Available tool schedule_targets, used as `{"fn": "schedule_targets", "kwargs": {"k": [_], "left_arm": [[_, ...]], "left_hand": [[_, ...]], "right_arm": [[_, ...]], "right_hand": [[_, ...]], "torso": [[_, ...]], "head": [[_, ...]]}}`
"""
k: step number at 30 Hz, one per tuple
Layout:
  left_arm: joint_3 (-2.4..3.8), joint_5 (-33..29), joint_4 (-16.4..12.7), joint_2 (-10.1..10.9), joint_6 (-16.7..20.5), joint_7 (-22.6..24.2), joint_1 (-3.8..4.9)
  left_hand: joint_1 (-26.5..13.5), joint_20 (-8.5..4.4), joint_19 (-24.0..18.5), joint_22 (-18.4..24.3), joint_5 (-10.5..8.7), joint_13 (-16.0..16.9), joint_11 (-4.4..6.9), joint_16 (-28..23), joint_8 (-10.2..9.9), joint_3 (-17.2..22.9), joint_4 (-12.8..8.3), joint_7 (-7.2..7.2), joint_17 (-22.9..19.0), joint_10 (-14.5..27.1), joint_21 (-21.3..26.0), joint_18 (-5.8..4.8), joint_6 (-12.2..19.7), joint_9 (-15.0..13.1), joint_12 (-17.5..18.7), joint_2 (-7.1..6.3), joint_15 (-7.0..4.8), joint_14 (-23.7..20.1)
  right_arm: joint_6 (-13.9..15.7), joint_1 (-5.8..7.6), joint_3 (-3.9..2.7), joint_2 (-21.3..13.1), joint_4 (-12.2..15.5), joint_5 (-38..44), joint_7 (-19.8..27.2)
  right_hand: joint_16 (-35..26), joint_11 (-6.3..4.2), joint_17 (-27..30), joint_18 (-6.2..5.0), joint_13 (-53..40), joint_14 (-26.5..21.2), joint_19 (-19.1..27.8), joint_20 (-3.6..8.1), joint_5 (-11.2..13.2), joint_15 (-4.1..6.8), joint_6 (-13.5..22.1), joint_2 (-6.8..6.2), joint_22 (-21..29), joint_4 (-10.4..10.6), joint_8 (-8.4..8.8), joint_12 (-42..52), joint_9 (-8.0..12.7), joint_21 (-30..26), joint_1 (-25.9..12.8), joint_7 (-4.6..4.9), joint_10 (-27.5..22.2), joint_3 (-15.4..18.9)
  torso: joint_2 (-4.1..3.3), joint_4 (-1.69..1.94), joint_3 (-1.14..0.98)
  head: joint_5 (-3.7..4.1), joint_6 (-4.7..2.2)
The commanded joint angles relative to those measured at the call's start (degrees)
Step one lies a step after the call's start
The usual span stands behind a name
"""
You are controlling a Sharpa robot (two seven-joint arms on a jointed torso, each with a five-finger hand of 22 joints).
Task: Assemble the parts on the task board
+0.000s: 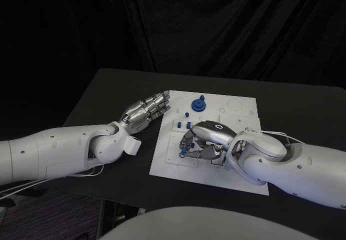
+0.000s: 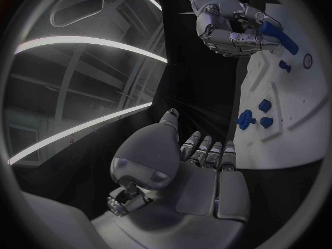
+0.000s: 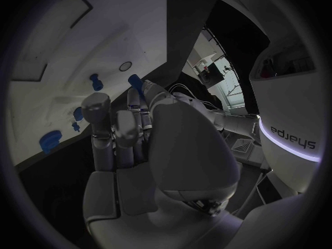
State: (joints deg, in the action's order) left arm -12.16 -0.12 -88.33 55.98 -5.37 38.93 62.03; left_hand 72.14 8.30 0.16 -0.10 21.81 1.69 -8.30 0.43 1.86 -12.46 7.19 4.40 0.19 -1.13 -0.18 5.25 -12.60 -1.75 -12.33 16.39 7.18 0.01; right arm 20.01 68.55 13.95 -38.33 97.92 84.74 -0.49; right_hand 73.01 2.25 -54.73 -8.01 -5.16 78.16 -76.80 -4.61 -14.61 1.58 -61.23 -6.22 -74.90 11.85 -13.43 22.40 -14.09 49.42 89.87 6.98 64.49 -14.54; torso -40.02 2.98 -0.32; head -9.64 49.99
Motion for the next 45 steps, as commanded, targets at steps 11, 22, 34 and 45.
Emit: {"fn": "schedule_targets", "kwargs": {"k": [11,22,34,45], "left_arm": [[0.05,-0.13,0.15,-0.24,-0.98,5.26,-0.11],[0.05,-0.13,0.31,-0.40,-1.14,5.14,-0.13],[0.05,-0.13,0.40,-0.52,-1.31,5.01,-0.17],[0.05,-0.13,0.48,-0.56,-1.44,4.86,-0.21]], "left_hand": [[0.47,0.45,-0.13,0.07,0.35,-0.07,-0.15,0.11,-0.15,0.07,-0.31,-0.03,-0.03,0.07,0.16,-0.05,0.37,0.07,0.23,0.17,0.36,0.04],[0.45,0.50,-0.13,0.06,0.35,-0.07,-0.18,0.10,-0.15,0.08,-0.30,-0.01,-0.04,0.10,0.15,-0.02,0.40,0.07,0.25,0.18,0.39,0.04],[0.45,0.50,-0.13,0.06,0.35,-0.07,-0.18,0.10,-0.15,0.08,-0.30,-0.01,-0.04,0.10,0.15,-0.02,0.40,0.07,0.25,0.18,0.39,0.04],[0.45,0.50,-0.13,0.06,0.35,-0.07,-0.18,0.10,-0.15,0.08,-0.30,-0.01,-0.04,0.10,0.15,-0.02,0.40,0.07,0.25,0.18,0.39,0.04]], "right_arm": [[0.32,-0.84,-0.04,0.86,-0.96,-0.01,0.44],[-0.16,-1.46,-0.04,1.43,-1.86,0.86,-0.06],[0.11,-1.92,-0.05,2.03,-2.99,1.45,-0.14],[-0.01,-2.44,-0.05,2.31,-3.82,2.72,-0.48]], "right_hand": [[0.39,0.13,-0.33,0.91,0.08,0.49,-0.53,0.17,-0.56,0.04,-1.39,0.60,-5.68,-0.20,-1.57,-0.42,-7.42,0.49,0.37,-1.29,0.37,-0.24],[0.49,0.16,-0.51,0.92,0.07,0.61,-0.60,0.17,-0.72,0.04,-1.29,0.64,-5.71,-0.42,-1.52,-0.60,-7.59,0.56,0.49,-1.20,0.39,-0.32],[0.47,0.19,-0.48,0.92,0.07,0.61,-0.63,0.17,-0.79,0.02,-1.21,0.67,-5.72,-0.63,-1.48,-0.76,-7.72,0.59,0.62,-1.11,0.37,-0.39],[0.40,0.22,-0.35,0.90,0.05,0.57,-0.60,0.17,-0.89,0.00,-1.16,0.71,-5.69,-0.77,-1.46,-0.84,-7.81,0.48,0.70,-1.05,0.38,-0.44]], "torso": [[0.01,-0.02,-0.09],[0.07,-0.06,-0.07],[0.11,-0.07,-0.05],[0.07,-0.03,-0.05]], "head": [[0.01,0.01],[-0.06,0.01],[-0.08,0.01],[-0.10,0.01]]}}
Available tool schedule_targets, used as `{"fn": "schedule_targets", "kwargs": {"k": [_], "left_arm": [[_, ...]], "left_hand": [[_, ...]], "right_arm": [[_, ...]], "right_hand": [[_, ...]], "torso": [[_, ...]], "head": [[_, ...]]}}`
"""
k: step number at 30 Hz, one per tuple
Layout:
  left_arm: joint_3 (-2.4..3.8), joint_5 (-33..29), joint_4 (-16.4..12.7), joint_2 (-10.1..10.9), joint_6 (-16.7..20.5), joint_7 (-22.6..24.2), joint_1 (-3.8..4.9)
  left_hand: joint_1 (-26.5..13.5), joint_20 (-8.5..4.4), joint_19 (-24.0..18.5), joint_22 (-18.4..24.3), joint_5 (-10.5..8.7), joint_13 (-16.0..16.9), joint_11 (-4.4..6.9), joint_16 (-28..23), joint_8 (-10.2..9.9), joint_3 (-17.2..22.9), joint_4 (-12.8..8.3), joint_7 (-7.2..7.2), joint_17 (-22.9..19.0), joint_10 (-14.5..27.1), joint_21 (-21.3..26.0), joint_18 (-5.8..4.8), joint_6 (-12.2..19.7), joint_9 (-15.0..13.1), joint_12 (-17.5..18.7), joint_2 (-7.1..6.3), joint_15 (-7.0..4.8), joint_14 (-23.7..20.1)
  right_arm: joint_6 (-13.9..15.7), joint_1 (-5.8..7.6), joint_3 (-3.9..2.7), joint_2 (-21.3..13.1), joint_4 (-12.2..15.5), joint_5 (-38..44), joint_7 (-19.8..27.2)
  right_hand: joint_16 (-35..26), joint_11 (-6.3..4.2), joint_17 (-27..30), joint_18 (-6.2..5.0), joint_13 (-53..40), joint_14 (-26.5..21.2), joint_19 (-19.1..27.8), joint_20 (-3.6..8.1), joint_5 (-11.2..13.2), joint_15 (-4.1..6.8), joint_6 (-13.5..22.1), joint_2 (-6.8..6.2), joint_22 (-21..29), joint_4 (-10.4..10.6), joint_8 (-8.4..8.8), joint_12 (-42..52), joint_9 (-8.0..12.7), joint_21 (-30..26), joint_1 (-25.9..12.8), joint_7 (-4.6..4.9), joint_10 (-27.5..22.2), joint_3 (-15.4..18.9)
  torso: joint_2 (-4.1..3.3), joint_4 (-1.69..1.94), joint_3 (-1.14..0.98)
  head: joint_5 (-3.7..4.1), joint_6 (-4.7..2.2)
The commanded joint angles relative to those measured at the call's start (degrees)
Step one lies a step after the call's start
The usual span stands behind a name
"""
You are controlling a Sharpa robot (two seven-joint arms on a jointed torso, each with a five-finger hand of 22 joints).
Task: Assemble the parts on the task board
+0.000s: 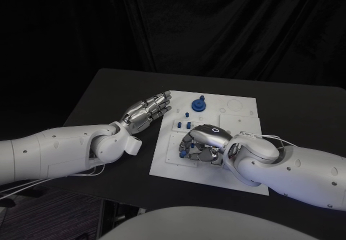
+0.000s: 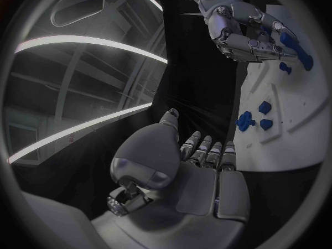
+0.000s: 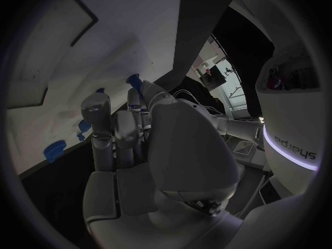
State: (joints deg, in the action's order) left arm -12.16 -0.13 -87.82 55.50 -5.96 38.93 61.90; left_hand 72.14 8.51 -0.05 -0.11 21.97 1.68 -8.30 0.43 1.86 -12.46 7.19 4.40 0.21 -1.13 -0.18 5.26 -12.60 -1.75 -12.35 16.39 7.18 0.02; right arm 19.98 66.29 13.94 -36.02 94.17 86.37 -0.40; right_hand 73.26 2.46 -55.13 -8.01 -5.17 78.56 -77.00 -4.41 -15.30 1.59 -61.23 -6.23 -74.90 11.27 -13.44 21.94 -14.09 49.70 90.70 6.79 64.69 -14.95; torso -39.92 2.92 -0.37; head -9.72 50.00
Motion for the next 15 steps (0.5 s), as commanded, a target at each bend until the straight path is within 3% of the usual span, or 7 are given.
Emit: {"fn": "schedule_targets", "kwargs": {"k": [1,15], "left_arm": [[0.05,-0.12,-0.01,-0.08,-0.86,4.84,-0.08],[0.05,-0.12,0.09,-0.19,-1.00,4.58,-0.18]], "left_hand": [[0.45,0.30,0.08,0.07,0.20,-0.06,-0.18,0.10,-0.15,0.08,-0.30,-0.01,-0.05,0.10,0.15,-0.03,0.40,0.06,0.26,0.18,0.39,0.04],[0.41,0.40,0.09,0.06,0.21,-0.07,-0.23,0.10,-0.16,0.11,-0.27,0.03,-0.05,0.13,0.15,0.01,0.49,0.07,0.30,0.19,0.44,0.04]], "right_arm": [[-0.04,-0.19,-0.04,-0.01,-0.11,1.12,-0.63],[-1.15,-0.26,-0.04,0.12,-0.46,1.21,-1.39]], "right_hand": [[0.12,0.03,0.11,0.89,0.06,0.15,-0.39,-0.04,-0.21,0.00,-1.15,0.71,-5.68,-0.20,-1.45,-0.41,-7.84,0.15,-0.14,-0.83,0.17,-0.02],[-0.03,0.16,0.35,0.86,0.08,0.03,-0.27,-0.08,-0.09,-0.10,-1.03,0.71,-5.61,-0.25,-1.38,-0.66,-7.98,-0.18,-0.31,-0.76,0.02,0.04]], "torso": [[-0.01,0.02,-0.01],[-0.04,-0.06,-0.05]], "head": [[-0.04,0.00],[0.07,0.00]]}}
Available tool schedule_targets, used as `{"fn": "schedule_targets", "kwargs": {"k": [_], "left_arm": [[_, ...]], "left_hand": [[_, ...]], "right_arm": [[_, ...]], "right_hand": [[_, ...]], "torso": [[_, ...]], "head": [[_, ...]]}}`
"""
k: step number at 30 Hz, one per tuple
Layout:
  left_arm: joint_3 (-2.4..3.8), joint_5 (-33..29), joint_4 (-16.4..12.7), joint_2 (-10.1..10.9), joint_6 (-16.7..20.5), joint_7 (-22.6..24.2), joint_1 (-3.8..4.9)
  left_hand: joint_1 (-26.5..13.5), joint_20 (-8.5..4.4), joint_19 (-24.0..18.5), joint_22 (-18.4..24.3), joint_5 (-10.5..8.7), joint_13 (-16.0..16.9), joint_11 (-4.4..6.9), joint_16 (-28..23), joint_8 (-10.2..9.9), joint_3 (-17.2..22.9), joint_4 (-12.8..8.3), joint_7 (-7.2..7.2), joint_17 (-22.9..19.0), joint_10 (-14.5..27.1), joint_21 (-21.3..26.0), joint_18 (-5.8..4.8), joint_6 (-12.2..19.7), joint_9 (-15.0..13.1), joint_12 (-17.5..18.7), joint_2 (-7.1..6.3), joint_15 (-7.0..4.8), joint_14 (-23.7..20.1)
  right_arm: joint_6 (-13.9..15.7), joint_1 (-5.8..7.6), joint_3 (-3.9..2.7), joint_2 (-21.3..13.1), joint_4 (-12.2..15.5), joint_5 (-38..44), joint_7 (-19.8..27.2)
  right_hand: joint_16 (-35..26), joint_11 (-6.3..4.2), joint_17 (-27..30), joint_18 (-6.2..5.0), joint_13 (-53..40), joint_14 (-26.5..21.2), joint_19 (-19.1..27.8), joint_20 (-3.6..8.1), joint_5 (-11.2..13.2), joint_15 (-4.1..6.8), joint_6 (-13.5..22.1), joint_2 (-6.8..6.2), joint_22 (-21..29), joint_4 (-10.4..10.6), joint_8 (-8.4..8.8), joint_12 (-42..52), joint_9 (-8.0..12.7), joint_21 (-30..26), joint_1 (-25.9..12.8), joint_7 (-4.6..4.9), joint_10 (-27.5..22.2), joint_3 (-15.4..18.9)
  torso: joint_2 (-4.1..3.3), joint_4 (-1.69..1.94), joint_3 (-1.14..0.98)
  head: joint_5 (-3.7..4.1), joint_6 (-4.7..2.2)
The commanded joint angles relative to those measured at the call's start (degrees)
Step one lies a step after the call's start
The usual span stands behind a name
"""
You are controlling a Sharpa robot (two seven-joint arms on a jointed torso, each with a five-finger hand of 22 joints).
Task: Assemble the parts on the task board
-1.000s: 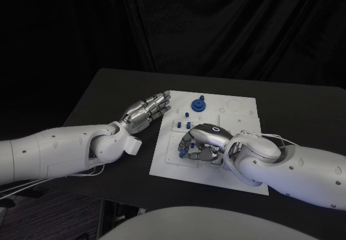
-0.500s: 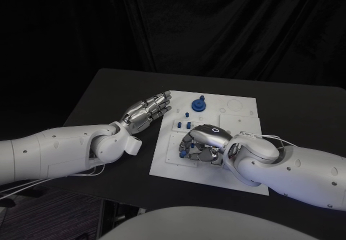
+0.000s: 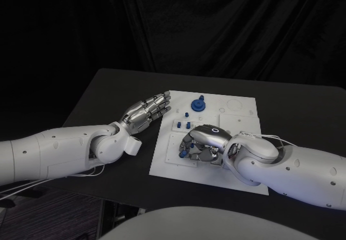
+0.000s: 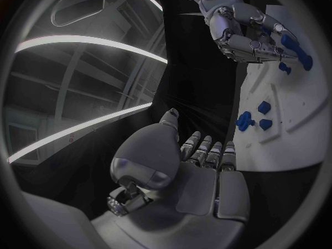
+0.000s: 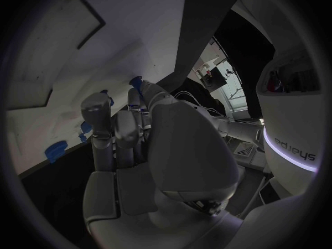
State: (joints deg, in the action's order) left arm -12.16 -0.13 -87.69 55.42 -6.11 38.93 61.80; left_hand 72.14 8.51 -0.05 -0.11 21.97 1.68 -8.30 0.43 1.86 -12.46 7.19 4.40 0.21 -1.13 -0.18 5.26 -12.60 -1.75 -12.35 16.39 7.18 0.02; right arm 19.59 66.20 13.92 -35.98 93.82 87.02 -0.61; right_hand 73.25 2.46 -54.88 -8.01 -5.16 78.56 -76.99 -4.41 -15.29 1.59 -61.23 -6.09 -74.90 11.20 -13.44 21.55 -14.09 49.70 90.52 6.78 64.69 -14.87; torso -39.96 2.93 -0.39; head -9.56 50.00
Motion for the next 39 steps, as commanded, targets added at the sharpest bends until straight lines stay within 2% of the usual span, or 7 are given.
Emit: {"fn": "schedule_targets", "kwargs": {"k": [1,14,22,28,30,34,39], "left_arm": [[0.05,-0.12,-0.04,-0.11,-0.86,4.56,-0.09],[0.05,-0.12,0.04,-0.19,-0.99,4.34,-0.14],[0.05,-0.12,0.12,-0.24,-1.17,4.09,-0.17],[0.05,-0.12,0.18,-0.30,-1.32,3.94,-0.20],[0.05,-0.12,0.19,-0.31,-1.37,3.88,-0.21],[0.05,-0.12,0.22,-0.31,-1.43,3.80,-0.23],[0.05,-0.12,0.23,-0.31,-1.50,3.74,-0.25]], "left_hand": [[0.41,0.40,0.09,0.06,0.21,-0.06,-0.23,0.10,-0.15,0.11,-0.26,0.03,-0.06,0.13,0.15,0.01,0.49,0.07,0.30,0.19,0.44,0.04],[0.37,0.48,0.10,0.05,0.22,-0.07,-0.26,0.12,-0.16,0.12,-0.24,0.04,-0.05,0.16,0.14,0.04,0.57,0.08,0.33,0.20,0.50,0.04],[0.37,0.48,0.10,0.05,0.22,-0.07,-0.26,0.12,-0.16,0.12,-0.24,0.04,-0.05,0.16,0.14,0.04,0.57,0.08,0.33,0.20,0.50,0.04],[0.36,0.65,0.11,0.04,0.26,-0.07,-0.32,0.29,-0.17,0.19,-0.23,0.10,0.00,0.19,0.13,0.07,0.68,0.08,0.38,0.23,0.66,0.07],[0.35,0.74,0.11,0.04,0.27,-0.06,-0.34,0.37,-0.17,0.24,-0.23,0.16,0.02,0.20,0.13,0.08,0.68,0.08,0.34,0.24,0.77,0.08],[0.36,0.79,0.11,0.04,0.28,-0.07,-0.35,0.42,-0.16,0.26,-0.24,0.18,0.04,0.21,0.13,0.08,0.68,0.08,0.35,0.24,0.81,0.09],[0.37,0.88,0.12,0.03,0.30,-0.07,-0.38,0.49,-0.16,0.31,-0.25,0.22,0.06,0.22,0.12,0.07,0.75,0.08,0.36,0.24,0.91,0.10]], "right_arm": [[-0.85,-0.17,-0.02,0.13,-0.15,0.56,-1.23],[-2.00,-0.42,-0.02,0.68,-0.45,0.56,-1.62],[-2.30,-0.50,-0.02,0.88,-0.50,0.56,-1.87],[-3.25,-0.51,-0.02,0.95,-0.53,0.56,-2.60],[-3.53,-0.52,-0.02,0.96,-0.54,0.56,-2.85],[-4.09,-0.52,-0.02,0.95,-0.53,0.56,-3.37],[-4.62,-0.52,-0.02,0.93,-0.48,0.56,-3.83]], "right_hand": [[-0.02,0.17,0.09,0.85,0.08,0.03,-0.28,-0.08,-0.11,-0.10,-1.03,0.56,-5.61,-0.18,-1.38,-0.27,-7.98,-0.18,-0.13,-0.76,0.02,-0.03],[-0.40,0.48,0.60,0.75,0.08,-0.36,0.11,-0.28,0.35,-0.38,-0.21,0.71,-5.41,-0.45,-0.80,-0.96,-8.20,-1.03,-0.34,-0.54,-0.53,-0.02],[-0.60,0.83,0.79,0.68,0.01,-0.62,0.43,-0.50,0.59,-0.66,0.85,0.77,-5.28,-0.66,0.11,-1.55,-8.11,-1.59,-0.52,-0.22,-1.19,-0.11],[-1.28,1.78,1.80,0.44,-0.17,-1.54,1.47,-1.08,1.72,-1.46,3.23,0.41,-4.81,-0.73,2.16,-2.27,-7.40,-3.69,-1.01,0.67,-3.42,-0.14],[-1.78,2.72,2.64,0.28,-0.26,-2.42,2.41,-1.66,2.43,-2.26,4.63,-0.08,-4.44,-0.62,3.44,-2.80,-6.80,-5.41,-1.48,1.38,-6.29,0.00],[-2.51,3.85,4.07,-0.04,-0.67,-3.98,3.92,-2.49,2.77,-3.28,6.43,-0.69,-3.90,-0.66,5.04,-2.75,-5.99,-8.00,-1.95,2.31,-10.25,0.24],[-3.00,4.95,5.69,-0.52,-1.82,-6.16,5.87,-3.56,3.68,-4.35,8.40,-1.13,-3.34,-1.00,6.66,-1.33,-5.12,-10.80,-2.39,2.36,-16.02,0.95]], "torso": [[0.00,-0.07,-0.03],[0.05,-0.01,0.01],[0.02,-0.02,0.03],[0.01,0.03,0.01],[0.01,0.04,0.01],[0.01,-0.03,0.01],[0.03,-0.05,0.02]], "head": [[-0.09,0.00],[-0.04,0.00],[-0.10,0.00],[0.01,0.00],[0.00,0.00],[-0.01,0.00],[-0.06,0.00]]}}
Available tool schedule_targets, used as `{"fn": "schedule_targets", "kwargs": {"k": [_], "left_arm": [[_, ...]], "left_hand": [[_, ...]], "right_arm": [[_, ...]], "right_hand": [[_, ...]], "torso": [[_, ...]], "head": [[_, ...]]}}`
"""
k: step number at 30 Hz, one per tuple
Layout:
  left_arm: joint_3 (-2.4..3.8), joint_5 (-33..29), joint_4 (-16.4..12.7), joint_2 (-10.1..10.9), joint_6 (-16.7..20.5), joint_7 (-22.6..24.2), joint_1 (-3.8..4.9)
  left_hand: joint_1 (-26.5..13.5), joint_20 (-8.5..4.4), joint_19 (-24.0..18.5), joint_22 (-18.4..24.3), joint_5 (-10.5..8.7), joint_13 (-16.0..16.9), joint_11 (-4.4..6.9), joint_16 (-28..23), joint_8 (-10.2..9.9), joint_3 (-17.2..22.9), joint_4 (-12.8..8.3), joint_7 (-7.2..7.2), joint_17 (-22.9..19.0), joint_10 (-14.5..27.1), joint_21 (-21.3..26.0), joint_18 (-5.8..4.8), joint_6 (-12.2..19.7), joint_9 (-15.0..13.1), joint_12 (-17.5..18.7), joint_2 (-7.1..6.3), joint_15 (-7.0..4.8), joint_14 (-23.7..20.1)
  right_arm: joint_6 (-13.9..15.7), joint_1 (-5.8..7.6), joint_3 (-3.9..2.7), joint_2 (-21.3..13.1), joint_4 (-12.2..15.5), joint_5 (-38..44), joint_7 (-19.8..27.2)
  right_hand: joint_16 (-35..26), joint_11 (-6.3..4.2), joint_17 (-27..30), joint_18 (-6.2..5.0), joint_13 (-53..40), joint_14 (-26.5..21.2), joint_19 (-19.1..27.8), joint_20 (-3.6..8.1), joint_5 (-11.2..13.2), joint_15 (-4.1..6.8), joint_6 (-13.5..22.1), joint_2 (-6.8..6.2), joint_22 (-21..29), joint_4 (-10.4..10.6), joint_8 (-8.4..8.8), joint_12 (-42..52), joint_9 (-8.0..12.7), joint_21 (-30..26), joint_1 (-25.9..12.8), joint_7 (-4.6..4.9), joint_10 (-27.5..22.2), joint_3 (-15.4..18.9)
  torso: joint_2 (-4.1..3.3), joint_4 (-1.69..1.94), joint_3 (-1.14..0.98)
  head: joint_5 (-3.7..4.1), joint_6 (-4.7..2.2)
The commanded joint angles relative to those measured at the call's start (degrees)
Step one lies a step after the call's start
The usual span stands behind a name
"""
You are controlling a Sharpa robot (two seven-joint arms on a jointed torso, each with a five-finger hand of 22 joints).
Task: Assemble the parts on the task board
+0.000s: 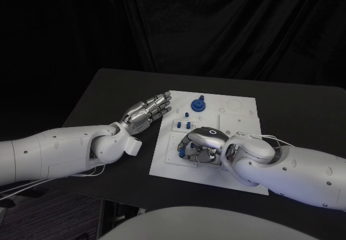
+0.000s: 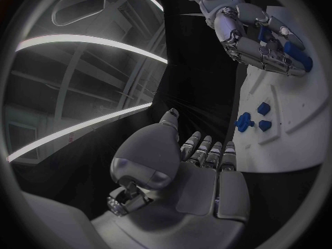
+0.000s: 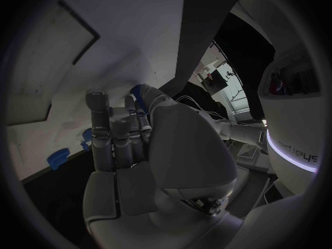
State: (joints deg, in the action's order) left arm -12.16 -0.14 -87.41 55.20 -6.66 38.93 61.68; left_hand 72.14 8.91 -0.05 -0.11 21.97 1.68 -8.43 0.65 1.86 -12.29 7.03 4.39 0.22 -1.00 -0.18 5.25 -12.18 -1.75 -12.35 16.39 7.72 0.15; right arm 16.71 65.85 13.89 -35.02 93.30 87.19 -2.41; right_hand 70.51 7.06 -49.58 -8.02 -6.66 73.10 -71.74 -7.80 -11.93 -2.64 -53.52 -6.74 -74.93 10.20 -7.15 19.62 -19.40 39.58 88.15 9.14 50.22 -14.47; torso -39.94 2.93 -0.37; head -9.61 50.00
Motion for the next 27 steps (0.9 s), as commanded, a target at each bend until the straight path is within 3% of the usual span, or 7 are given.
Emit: {"fn": "schedule_targets", "kwargs": {"k": [1,8,15,16,17,22,27], "left_arm": [[0.05,-0.11,-0.05,-0.09,-0.95,3.73,-0.13],[0.05,-0.11,-0.02,-0.07,-1.00,3.69,-0.16],[0.05,-0.11,0.03,-0.09,-1.09,3.68,-0.19],[0.05,-0.11,0.04,-0.08,-1.09,3.69,-0.19],[0.05,-0.11,0.04,-0.08,-1.09,3.69,-0.20],[0.05,-0.11,-0.02,0.15,-0.92,3.87,-0.23],[0.05,-0.11,-0.16,0.42,-0.65,4.06,-0.25]], "left_hand": [[0.37,0.48,0.12,0.03,0.30,-0.07,-0.25,0.27,-0.16,0.15,-0.09,0.23,0.05,0.08,0.12,0.08,0.34,0.08,0.36,0.24,0.37,-0.03],[0.37,0.53,0.13,0.03,0.32,-0.06,-0.29,0.33,-0.16,0.18,-0.10,0.22,0.07,0.09,0.12,0.08,0.35,0.08,0.34,0.24,0.43,-0.02],[0.37,0.53,0.13,0.03,0.32,-0.06,-0.29,0.33,-0.16,0.18,-0.10,0.22,0.07,0.09,0.12,0.08,0.35,0.08,0.34,0.24,0.43,-0.02],[0.37,0.53,0.13,0.03,0.32,-0.06,-0.29,0.33,-0.16,0.18,-0.10,0.22,0.07,0.09,0.12,0.08,0.35,0.08,0.34,0.24,0.43,-0.02],[0.37,0.53,0.13,0.03,0.32,-0.06,-0.29,0.33,-0.16,0.18,-0.10,0.22,0.07,0.09,0.12,0.08,0.35,0.08,0.34,0.24,0.43,-0.02],[0.37,0.53,0.13,0.03,0.32,-0.06,-0.29,0.33,-0.16,0.18,-0.10,0.22,0.07,0.09,0.12,0.08,0.35,0.08,0.34,0.24,0.43,-0.02],[0.38,0.62,0.12,0.03,0.33,-0.06,-0.34,0.32,-0.15,0.23,-0.12,0.23,0.07,0.09,0.12,0.08,0.31,0.07,0.33,0.23,0.51,-0.01]], "right_arm": [[-1.82,-0.16,0.02,-0.04,0.07,0.39,-2.08],[-2.05,-0.16,0.02,-0.24,0.27,0.40,-2.01],[-0.99,-0.17,0.01,-0.62,0.71,0.41,-1.54],[-0.60,-0.17,0.01,-0.75,0.82,0.41,-1.41],[-0.40,-0.17,0.01,-0.83,0.88,0.41,-1.34],[3.49,-0.13,-0.36,-3.11,2.65,0.41,-0.03],[8.06,0.91,-1.00,-6.55,5.55,-0.97,2.14]], "right_hand": [[-0.55,0.67,1.13,-0.62,-0.56,-1.48,1.25,-0.43,0.72,-0.47,1.37,-0.60,-3.11,-0.08,0.82,0.89,0.41,-1.62,-0.09,-0.12,-3.22,0.80],[0.27,1.53,1.98,-1.07,-3.58,-3.43,2.71,-1.63,2.66,-1.24,2.61,-1.00,-2.86,0.07,1.71,6.81,0.91,-2.66,-0.37,-0.27,-9.89,3.01],[0.12,2.16,4.38,-1.53,-5.53,-5.85,4.66,-2.23,5.13,-1.79,6.65,-3.10,-2.28,3.52,3.32,11.52,1.95,-5.17,0.58,-0.20,-17.97,5.99],[0.42,2.26,4.73,-1.62,-6.13,-6.17,4.89,-2.36,5.45,-1.92,7.90,-3.81,-2.23,5.69,3.28,13.57,2.39,-5.35,1.78,-0.22,-20.09,6.71],[0.41,2.33,4.94,-1.63,-6.19,-6.32,5.01,-2.39,5.57,-1.89,8.38,-4.08,-2.19,6.11,3.36,13.86,2.54,-5.54,2.02,-0.27,-20.72,6.92],[-0.69,3.09,8.67,-2.21,-6.01,-9.28,7.35,-2.34,5.19,-1.66,15.46,-6.71,-1.45,6.79,3.64,15.57,4.97,-9.06,2.86,-1.29,-28.15,9.09],[-0.34,2.98,8.86,-2.13,-5.84,-9.29,7.20,-2.04,3.74,-1.34,18.86,-6.77,-1.63,6.80,3.52,17.04,6.62,-8.50,3.87,-1.94,-30.29,9.02]], "torso": [[0.01,-0.06,-0.01],[-0.02,-0.01,-0.03],[-0.01,-0.01,-0.03],[0.00,-0.03,-0.04],[0.00,-0.03,-0.04],[-0.04,-0.02,-0.04],[-0.02,-0.02,-0.05]], "head": [[-0.03,0.00],[0.04,0.00],[0.06,0.00],[0.03,0.00],[0.04,0.00],[0.06,0.00],[0.53,0.00]]}}
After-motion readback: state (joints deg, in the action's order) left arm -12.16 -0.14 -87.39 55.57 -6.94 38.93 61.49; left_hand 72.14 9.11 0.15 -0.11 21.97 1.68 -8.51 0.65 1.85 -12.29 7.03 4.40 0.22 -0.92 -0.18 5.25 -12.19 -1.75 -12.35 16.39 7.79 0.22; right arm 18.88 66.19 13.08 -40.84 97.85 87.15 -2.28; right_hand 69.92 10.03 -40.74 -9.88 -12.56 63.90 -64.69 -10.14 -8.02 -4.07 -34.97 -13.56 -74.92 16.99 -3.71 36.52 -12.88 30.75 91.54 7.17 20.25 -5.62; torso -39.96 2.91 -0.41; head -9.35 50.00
